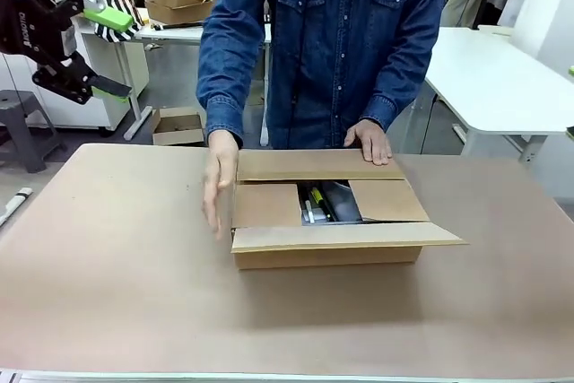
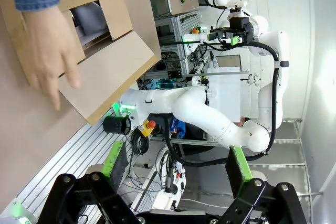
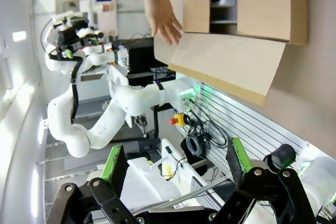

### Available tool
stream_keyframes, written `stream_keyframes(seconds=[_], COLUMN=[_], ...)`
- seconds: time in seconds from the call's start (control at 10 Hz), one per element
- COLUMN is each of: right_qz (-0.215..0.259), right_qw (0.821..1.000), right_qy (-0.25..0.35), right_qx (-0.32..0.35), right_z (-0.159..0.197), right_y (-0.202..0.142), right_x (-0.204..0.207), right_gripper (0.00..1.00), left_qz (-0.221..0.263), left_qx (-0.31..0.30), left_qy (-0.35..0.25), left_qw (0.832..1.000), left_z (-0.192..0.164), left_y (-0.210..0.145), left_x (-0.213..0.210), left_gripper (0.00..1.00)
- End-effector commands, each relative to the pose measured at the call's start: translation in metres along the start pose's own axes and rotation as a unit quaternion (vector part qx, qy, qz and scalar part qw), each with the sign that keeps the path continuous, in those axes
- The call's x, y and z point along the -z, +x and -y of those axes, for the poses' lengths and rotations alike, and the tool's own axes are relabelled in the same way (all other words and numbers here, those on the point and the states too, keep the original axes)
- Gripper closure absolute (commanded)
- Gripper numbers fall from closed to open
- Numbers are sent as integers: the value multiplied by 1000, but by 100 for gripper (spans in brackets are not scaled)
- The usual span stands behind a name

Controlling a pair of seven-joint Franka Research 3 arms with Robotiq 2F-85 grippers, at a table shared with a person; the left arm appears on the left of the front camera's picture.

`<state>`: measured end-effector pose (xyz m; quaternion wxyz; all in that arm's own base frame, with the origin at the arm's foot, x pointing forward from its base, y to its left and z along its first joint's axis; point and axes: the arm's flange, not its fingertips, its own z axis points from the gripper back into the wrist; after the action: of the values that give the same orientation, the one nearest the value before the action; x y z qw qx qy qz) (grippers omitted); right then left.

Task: Pack the gift set into the box.
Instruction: Press and hold the closed box until the human finishes sealing it.

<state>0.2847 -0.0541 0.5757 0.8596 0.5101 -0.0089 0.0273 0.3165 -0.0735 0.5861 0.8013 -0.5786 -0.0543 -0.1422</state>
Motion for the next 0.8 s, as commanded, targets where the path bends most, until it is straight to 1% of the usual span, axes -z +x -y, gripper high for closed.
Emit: stream_keyframes(seconds=[0.0, 0.7], right_qz=[0, 0], right_qw=[1000, 1000], right_qy=[-5, -5], right_qx=[-13, -13], right_z=[3, 3], right_y=[0, 0], right_x=[0, 0], right_gripper=[0, 0], left_qz=[2, 2], left_qx=[-4, -4], left_qy=[-4, -4], left_qw=[1000, 1000], left_z=[2, 2], left_y=[-1, -1], left_x=[0, 0], left_gripper=[0, 0])
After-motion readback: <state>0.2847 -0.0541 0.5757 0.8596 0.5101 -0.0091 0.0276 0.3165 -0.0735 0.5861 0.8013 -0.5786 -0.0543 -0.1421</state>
